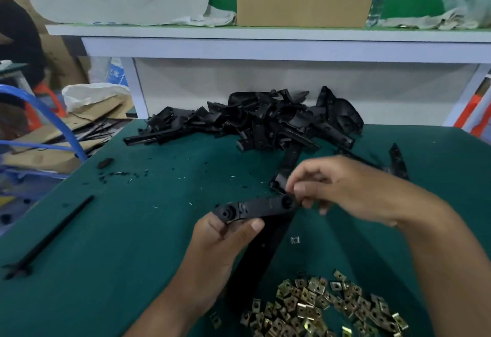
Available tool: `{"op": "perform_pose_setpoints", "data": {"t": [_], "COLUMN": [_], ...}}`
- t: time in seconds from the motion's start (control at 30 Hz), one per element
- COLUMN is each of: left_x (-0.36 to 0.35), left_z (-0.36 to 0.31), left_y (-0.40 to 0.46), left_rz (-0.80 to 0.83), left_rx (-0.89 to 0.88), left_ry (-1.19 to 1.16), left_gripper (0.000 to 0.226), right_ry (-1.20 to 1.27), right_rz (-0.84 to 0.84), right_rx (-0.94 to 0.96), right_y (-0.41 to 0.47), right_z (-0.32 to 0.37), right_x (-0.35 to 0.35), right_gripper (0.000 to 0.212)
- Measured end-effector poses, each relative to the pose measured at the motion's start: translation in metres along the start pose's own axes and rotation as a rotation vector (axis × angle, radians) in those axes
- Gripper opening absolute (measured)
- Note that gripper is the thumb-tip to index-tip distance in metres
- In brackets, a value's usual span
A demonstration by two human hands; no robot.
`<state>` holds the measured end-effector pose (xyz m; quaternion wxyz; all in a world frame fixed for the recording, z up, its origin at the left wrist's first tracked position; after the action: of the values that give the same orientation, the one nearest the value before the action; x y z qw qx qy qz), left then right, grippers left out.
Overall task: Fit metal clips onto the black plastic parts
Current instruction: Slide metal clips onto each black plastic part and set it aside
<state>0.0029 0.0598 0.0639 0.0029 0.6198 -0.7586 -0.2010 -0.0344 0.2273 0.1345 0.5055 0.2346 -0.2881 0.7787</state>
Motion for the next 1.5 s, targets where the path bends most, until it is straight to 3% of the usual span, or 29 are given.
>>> {"op": "perform_pose_setpoints", "data": {"t": [0.1, 0.2, 0.3, 0.5, 0.8, 0.97, 1.5], "left_x": [-0.003, -0.012, -0.012, -0.01, -0.008, -0.014, -0.013], "left_z": [-0.007, -0.009, -0.006, -0.019, -0.023, -0.027, -0.023], "left_y": [-0.001, -0.008, -0.014, -0.018, -0.019, -0.022, -0.022], "left_rz": [0.01, 0.065, 0.062, 0.007, -0.04, -0.029, -0.01], "left_rx": [-0.082, -0.146, -0.206, -0.342, -0.361, -0.386, -0.4], "left_ry": [0.073, 0.165, 0.375, 0.537, 0.538, 0.592, 0.667], "left_gripper": [0.026, 0.033, 0.042, 0.032, 0.028, 0.021, 0.033], "right_ry": [0.208, 0.262, 0.298, 0.319, 0.345, 0.384, 0.241], "right_rz": [-0.028, -0.04, -0.045, 0.017, 0.041, 0.084, 0.129], "right_rx": [0.149, 0.212, 0.214, 0.187, 0.2, 0.212, 0.128], "right_y": [-0.012, -0.019, -0.02, -0.02, -0.017, -0.018, -0.02], "right_z": [0.027, 0.039, 0.041, 0.044, 0.045, 0.048, 0.05], "right_x": [0.01, 0.011, 0.011, 0.0, -0.004, -0.01, -0.026], "right_gripper": [0.018, 0.022, 0.01, 0.02, 0.016, 0.031, 0.022]}}
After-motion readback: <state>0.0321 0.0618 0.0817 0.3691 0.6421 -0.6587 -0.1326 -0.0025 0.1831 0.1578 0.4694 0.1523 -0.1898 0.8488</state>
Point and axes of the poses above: each hand's wrist, its own y-axis towards the middle knuckle, its own x-axis out of the back of the hand, z = x × y, the point moved 9 cm from there along y, towards the middle knuckle, and after that the axes turned 7 degrees about -x, right-handed, at the moved point
